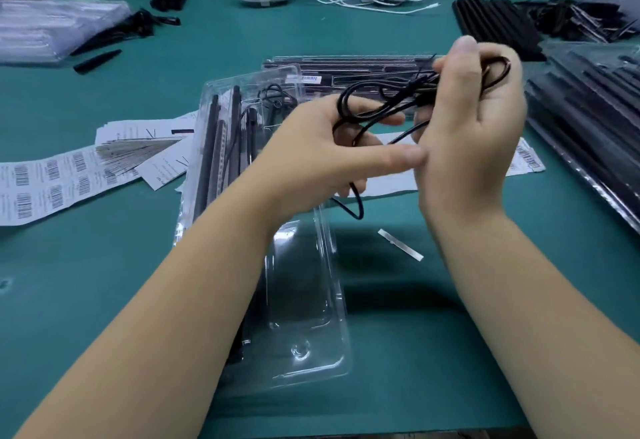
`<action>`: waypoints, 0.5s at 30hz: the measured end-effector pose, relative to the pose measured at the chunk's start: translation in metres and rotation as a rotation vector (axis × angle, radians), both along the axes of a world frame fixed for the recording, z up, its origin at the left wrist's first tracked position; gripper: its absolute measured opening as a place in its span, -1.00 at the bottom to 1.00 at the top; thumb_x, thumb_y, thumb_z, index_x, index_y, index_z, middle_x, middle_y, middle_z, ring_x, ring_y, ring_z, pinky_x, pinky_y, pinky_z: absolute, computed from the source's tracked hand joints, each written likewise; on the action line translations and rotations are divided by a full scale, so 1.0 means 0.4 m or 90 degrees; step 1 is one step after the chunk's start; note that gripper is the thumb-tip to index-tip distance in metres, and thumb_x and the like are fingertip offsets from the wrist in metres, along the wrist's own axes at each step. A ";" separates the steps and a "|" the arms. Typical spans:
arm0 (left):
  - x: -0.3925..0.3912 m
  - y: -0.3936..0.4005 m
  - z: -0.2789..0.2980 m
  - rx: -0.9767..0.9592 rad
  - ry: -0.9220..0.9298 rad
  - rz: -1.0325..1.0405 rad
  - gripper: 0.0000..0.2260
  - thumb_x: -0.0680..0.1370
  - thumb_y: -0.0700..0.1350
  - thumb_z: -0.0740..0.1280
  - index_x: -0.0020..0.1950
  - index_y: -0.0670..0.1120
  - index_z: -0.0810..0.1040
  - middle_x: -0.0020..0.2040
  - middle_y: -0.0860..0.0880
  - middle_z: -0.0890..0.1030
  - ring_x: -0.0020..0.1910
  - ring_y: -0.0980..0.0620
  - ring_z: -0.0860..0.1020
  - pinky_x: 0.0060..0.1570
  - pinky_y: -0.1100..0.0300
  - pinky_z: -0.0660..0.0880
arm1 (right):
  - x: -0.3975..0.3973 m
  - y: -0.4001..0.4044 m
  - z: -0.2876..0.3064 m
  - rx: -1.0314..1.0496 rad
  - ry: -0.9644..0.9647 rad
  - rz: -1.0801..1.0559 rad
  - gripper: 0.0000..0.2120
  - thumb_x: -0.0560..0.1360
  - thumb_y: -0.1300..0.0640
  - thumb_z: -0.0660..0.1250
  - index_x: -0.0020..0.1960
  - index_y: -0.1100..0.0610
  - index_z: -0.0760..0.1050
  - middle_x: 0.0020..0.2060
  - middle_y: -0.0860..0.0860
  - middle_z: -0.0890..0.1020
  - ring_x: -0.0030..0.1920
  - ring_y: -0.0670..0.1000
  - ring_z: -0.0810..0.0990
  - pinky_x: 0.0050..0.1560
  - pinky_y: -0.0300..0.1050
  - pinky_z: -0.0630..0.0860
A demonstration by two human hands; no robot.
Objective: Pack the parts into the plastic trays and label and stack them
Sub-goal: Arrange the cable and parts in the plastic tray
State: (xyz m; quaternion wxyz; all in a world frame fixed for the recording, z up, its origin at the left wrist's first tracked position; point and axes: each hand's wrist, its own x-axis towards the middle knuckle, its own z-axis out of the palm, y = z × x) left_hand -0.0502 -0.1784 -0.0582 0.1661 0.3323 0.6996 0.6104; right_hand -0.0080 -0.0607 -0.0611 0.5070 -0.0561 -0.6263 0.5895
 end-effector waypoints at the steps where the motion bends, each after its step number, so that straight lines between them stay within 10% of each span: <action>1: -0.002 0.004 -0.002 0.029 0.002 0.025 -0.78 0.27 -0.07 0.55 -0.16 0.05 0.60 -0.40 0.02 0.57 -0.47 0.07 0.44 -0.45 0.26 0.38 | -0.003 0.000 -0.002 -0.037 -0.004 0.020 -0.82 0.56 0.07 0.15 -0.22 0.03 0.34 -0.47 -0.20 0.41 -0.41 -0.15 0.35 -0.33 -0.17 0.36; 9: -0.006 0.010 -0.001 0.195 0.087 0.121 -0.46 0.28 -0.20 0.56 0.17 0.00 0.42 -0.28 0.04 0.61 -0.28 0.10 0.53 -0.17 0.24 0.44 | -0.033 -0.015 -0.017 -0.570 -0.147 0.286 -0.76 0.61 0.10 0.20 -0.22 0.15 0.37 -0.49 0.03 0.41 -0.47 0.00 0.37 -0.54 -0.33 0.27; 15: 0.014 0.030 -0.016 0.115 0.069 0.156 -0.61 0.27 0.04 0.52 0.02 -0.02 0.54 -0.10 0.04 0.63 -0.09 0.04 0.62 -0.07 0.08 0.54 | -0.012 -0.060 -0.024 -0.473 -0.210 0.420 -0.67 0.61 0.06 0.17 -0.31 0.07 0.48 -0.55 -0.11 0.46 -0.57 -0.17 0.39 -0.58 -0.33 0.28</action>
